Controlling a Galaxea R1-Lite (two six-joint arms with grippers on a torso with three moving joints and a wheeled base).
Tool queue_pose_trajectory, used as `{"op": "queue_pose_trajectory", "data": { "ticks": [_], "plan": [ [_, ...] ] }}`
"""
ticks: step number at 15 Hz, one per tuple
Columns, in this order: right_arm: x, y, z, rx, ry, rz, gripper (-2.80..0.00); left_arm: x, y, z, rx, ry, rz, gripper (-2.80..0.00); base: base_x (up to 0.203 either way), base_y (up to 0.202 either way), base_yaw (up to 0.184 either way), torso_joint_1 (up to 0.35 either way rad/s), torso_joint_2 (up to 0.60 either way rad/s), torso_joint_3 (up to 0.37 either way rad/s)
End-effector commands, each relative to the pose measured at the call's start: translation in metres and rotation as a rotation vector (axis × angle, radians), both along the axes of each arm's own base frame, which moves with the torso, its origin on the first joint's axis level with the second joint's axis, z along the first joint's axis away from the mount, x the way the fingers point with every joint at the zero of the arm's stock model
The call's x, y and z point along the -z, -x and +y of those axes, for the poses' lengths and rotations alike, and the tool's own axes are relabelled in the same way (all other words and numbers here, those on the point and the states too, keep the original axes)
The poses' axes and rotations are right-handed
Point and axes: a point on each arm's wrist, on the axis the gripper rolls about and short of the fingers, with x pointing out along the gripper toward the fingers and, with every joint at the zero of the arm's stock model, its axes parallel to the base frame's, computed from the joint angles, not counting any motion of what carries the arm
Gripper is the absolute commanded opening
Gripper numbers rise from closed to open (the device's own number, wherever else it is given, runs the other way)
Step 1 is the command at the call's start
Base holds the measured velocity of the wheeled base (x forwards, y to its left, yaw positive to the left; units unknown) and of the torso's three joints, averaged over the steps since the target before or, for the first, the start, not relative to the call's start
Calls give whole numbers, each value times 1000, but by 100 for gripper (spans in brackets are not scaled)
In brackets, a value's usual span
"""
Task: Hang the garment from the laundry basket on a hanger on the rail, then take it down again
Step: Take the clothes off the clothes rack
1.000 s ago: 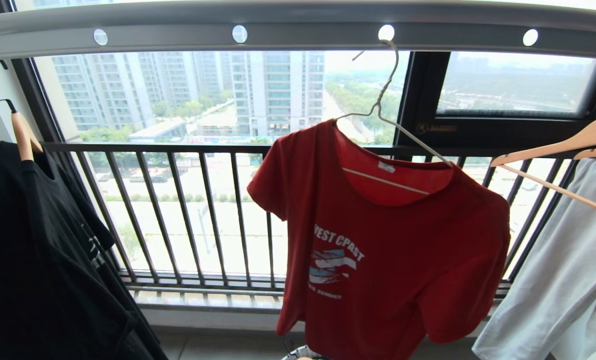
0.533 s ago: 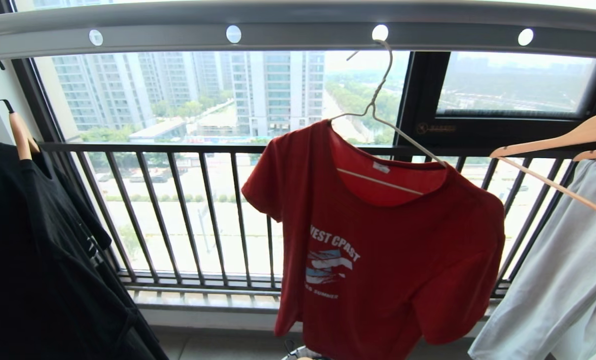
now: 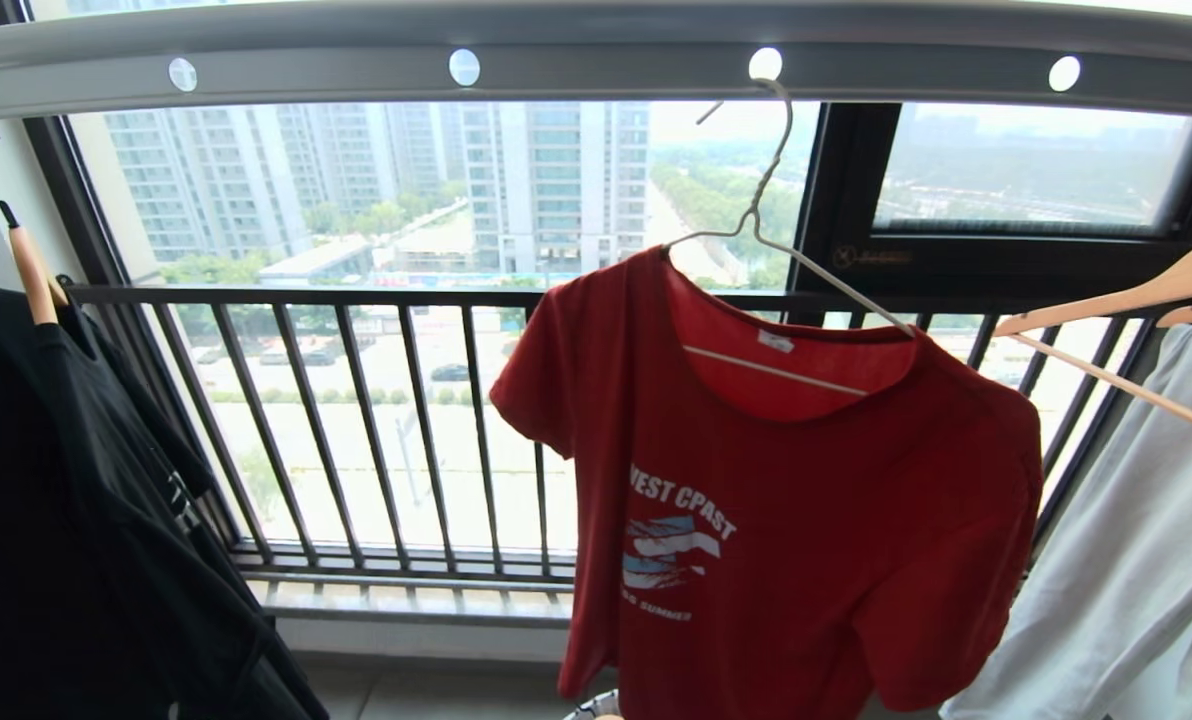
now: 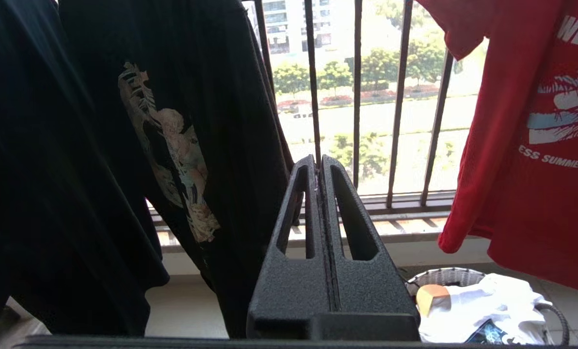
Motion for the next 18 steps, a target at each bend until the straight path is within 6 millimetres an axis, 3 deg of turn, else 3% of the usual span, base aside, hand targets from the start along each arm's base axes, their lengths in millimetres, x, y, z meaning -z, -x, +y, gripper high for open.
{"op": "queue_pose_trajectory", "data": {
  "ticks": [1, 4, 18],
  "plan": [
    [29, -24, 1, -29, -8, -36, -280, 24, -7, 0, -16, -10, 67, -280, 0, 0, 0, 0, 0, 0],
    [59, -45, 2, -77, 81, -89, -280, 24, -6, 0, -22, 4, 72, -280, 0, 0, 0, 0, 0, 0],
    [62, -46, 2, -60, 21, -87, -280, 24, -6, 1, -65, 137, 71, -280, 0, 0, 0, 0, 0, 0]
  ]
}}
